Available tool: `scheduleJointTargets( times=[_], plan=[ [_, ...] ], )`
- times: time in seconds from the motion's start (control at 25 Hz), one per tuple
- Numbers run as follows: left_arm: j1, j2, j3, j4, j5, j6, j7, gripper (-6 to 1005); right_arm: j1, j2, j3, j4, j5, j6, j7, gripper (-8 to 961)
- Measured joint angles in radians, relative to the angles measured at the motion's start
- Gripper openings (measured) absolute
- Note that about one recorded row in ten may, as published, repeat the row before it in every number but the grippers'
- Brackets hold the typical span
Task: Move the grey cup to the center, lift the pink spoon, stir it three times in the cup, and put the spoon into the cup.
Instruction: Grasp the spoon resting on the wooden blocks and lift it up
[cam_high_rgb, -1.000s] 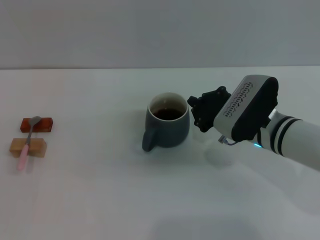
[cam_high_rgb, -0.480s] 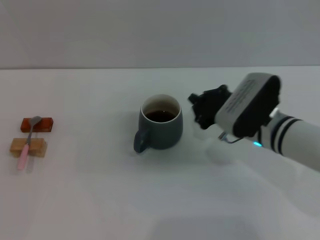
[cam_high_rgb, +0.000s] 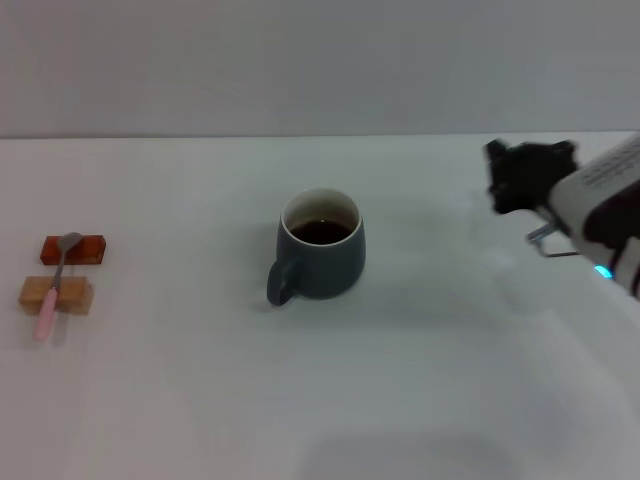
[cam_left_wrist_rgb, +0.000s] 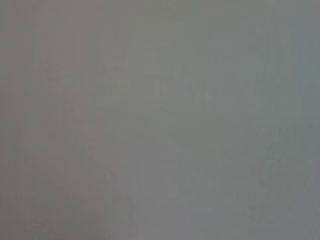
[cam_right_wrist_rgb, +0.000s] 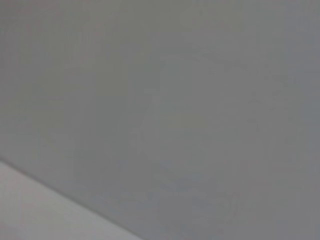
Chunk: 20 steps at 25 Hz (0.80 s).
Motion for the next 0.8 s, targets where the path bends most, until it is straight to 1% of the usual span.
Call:
scheduleJointTargets(
  times=[0.08,0.12,0.16,0.2,0.28,0.32,0.36,0.44,0.52,0.56,0.68,0.72,0.8],
  plan=[
    [0.027,-0.001,0.031,-0.046,0.001,-0.002,-0.001,834,-0.024,0.022,0.061,-0.005,0.000,-0.016,-0.052,21],
    [0.041,-0.001,0.042,-0.069,0.001,-0.005,-0.001,834,-0.037,0.042,0.122,-0.021,0.000,-0.033,-0.089,21],
    [0.041,-0.001,0.042,-0.069,0.001,-0.005,-0.001,834,-0.039,0.048,0.149,-0.035,0.000,-0.046,-0.096,21],
    [0.094,-0.001,0.092,-0.149,0.001,-0.020,-0.001,834,-0.039,0.048,0.149,-0.035,0.000,-0.046,-0.096,21],
    [0.125,-0.001,0.123,-0.191,0.001,-0.027,0.000,834,-0.042,0.055,0.191,-0.060,0.000,-0.071,-0.098,21],
    [0.142,-0.001,0.138,-0.209,0.001,-0.031,0.001,834,-0.043,0.062,0.238,-0.087,0.001,-0.103,-0.097,21],
    [0.173,-0.001,0.169,-0.246,0.001,-0.040,0.005,834,-0.043,0.065,0.257,-0.096,0.001,-0.114,-0.096,21],
    [0.198,-0.001,0.199,-0.272,0.001,-0.046,0.009,834,-0.043,0.068,0.277,-0.106,0.002,-0.126,-0.095,21],
    [0.238,-0.004,0.258,-0.298,0.001,-0.044,0.015,834,-0.035,0.072,0.317,-0.138,0.004,-0.153,-0.092,21],
    [0.238,-0.004,0.258,-0.298,0.001,-0.044,0.015,834,-0.035,0.072,0.317,-0.138,0.004,-0.153,-0.092,21],
    [0.272,-0.006,0.319,-0.313,-0.004,-0.037,0.017,834,-0.014,0.072,0.346,-0.175,0.005,-0.159,-0.091,20],
    [0.288,-0.006,0.353,-0.319,-0.005,-0.030,0.018,834,0.002,0.072,0.367,-0.202,0.005,-0.161,-0.090,20],
    [0.295,-0.007,0.369,-0.321,-0.006,-0.026,0.019,834,0.008,0.072,0.377,-0.214,0.005,-0.163,-0.090,20]
  ],
)
